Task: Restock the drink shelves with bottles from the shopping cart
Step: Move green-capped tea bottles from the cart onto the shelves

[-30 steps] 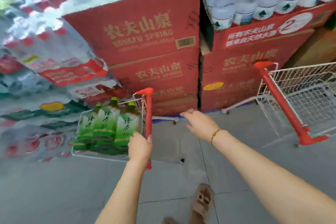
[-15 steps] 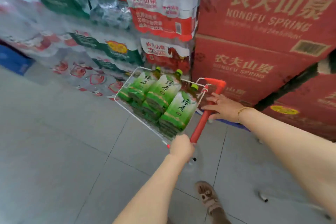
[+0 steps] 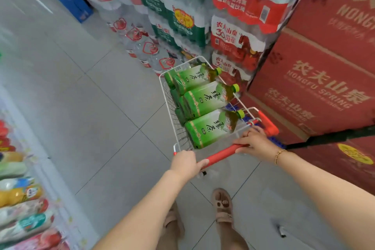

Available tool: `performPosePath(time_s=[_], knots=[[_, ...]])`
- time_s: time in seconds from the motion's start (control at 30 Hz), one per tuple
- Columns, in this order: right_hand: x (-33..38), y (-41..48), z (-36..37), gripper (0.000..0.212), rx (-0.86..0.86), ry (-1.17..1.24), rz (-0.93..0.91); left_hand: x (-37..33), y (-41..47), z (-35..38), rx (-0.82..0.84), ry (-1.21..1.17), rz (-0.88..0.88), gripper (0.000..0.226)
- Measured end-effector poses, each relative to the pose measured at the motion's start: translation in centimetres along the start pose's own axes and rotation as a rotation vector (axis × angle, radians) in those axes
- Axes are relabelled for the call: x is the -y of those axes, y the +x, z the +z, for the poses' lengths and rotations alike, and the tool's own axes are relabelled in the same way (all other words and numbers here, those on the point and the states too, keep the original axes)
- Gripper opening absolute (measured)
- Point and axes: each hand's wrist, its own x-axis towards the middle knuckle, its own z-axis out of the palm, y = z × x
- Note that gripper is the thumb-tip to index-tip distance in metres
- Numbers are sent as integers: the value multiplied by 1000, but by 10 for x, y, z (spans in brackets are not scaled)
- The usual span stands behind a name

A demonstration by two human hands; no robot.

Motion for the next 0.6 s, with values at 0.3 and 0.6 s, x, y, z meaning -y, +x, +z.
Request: performPosePath(time_s=[0.3,0.6], knots=[[43,24,14,30,40,-68,-156,40,-28,32,63,-141,-135,59],[148,88,40,34,44,-166,-313,130,-65,50,-140,-197,-385,54]])
